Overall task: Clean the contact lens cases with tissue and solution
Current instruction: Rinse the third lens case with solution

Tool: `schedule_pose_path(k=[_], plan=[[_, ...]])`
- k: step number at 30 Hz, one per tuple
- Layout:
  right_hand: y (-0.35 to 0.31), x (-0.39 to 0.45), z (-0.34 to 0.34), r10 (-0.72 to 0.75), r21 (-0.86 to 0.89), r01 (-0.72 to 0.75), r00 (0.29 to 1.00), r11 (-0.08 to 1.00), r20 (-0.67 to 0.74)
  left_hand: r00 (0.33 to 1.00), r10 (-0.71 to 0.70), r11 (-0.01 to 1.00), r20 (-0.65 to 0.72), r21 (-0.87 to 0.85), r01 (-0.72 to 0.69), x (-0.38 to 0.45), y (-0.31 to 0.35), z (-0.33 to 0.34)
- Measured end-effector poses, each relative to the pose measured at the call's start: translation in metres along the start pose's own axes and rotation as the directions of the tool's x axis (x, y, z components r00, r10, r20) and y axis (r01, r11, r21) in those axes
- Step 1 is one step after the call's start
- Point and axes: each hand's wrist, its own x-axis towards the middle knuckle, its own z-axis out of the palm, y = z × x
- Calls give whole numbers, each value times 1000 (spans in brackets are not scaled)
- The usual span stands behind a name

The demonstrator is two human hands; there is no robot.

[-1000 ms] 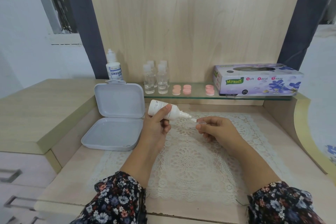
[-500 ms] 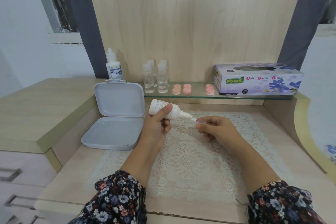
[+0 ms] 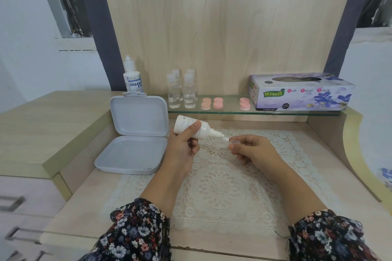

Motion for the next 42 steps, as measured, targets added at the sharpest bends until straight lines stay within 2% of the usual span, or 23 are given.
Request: schedule_pose_path(k=[42], plan=[[3,2,-1,-11,12,11,1000,1000,7,999,-8,1000,-39,-12,8,4,-1,-3]])
